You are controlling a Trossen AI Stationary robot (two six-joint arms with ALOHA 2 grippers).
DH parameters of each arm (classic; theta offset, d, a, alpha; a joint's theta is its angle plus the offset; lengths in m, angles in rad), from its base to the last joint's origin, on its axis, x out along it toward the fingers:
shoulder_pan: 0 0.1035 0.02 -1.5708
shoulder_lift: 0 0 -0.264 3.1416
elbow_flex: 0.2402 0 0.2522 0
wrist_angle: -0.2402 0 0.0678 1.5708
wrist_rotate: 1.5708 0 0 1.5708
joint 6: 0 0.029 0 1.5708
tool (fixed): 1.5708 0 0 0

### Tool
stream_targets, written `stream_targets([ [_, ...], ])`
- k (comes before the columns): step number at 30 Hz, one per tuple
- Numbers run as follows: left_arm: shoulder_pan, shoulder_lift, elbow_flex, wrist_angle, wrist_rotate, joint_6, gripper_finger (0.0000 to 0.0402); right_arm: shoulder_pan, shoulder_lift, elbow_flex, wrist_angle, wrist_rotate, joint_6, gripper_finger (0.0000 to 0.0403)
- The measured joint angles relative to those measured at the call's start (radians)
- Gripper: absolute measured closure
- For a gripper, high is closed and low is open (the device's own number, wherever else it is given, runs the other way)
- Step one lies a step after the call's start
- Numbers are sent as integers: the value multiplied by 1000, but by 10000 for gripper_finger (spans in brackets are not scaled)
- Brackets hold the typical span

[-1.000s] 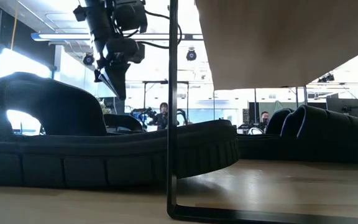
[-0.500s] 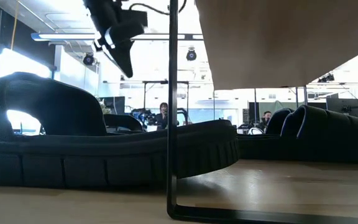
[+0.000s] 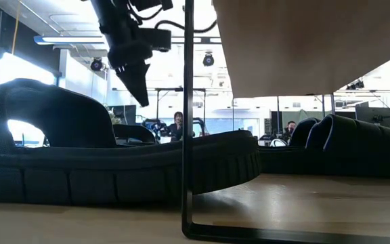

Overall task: Pick and place slides into the shelf
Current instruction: Put the black slide on the shelf

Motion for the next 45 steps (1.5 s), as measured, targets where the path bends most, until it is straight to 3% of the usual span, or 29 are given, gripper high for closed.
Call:
stream_targets([
  [4,0,14,-1,-7,-51,-29,250,-3,0,0,-21,-26,0,402],
  [9,0,22,0,-28,-63,-60,228,-3,0,0,-39,-88,-5,402],
  [25,0,192,0,-45,-194,-49,227,-3,-1,0,-50,-111,-8,402],
  [41,1,197,33,-136,-316,-61,227,-3,-1,0,-37,-123,44,402],
  [45,1,197,33,-136,-296,-83,227,-3,-1,0,-26,-151,44,402],
])
